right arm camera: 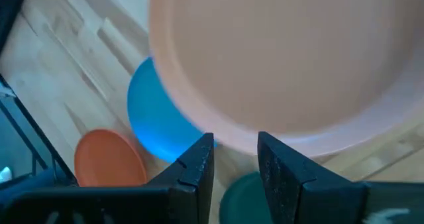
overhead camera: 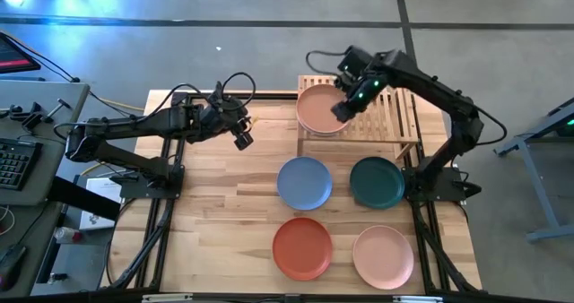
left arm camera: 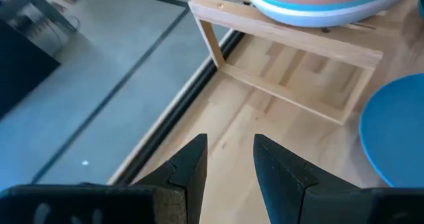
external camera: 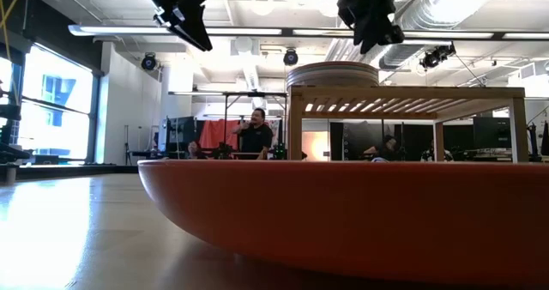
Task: Place and stack plates onto a shelf
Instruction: Put the green plate on the shelf
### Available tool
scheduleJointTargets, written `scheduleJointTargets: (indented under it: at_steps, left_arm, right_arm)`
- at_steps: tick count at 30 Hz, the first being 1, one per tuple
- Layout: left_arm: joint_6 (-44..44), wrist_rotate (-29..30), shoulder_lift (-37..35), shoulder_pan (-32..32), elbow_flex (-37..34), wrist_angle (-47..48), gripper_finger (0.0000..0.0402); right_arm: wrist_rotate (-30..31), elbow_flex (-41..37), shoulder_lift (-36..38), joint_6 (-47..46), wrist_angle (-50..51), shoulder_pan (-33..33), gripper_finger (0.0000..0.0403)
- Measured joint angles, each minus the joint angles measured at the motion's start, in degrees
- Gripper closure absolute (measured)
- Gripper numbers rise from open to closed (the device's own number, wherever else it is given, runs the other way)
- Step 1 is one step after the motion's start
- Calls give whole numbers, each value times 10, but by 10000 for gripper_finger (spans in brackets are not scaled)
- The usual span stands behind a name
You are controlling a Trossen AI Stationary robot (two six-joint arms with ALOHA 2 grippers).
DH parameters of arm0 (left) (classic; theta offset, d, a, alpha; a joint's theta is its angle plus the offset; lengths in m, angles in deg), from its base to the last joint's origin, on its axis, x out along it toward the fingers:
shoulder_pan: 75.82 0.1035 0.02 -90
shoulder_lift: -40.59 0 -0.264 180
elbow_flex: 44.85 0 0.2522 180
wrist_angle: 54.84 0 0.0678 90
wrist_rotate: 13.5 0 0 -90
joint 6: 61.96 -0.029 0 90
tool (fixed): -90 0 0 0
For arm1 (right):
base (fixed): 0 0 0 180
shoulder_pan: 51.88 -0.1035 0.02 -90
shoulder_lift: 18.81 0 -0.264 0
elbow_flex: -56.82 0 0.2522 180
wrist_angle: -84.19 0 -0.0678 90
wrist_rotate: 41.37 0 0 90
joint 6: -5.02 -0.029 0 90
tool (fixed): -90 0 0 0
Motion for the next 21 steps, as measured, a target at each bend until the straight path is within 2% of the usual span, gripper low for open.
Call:
scheduleJointTargets:
  at_steps: [10,21]
  left_arm:
    - [16,-24,0,0,0,46,289]
    - [83,-116,0,0,0,122,289]
  right_arm:
    - [85,0,0,-154,11,-160,308]
    - [196,-1,0,-387,11,-326,308]
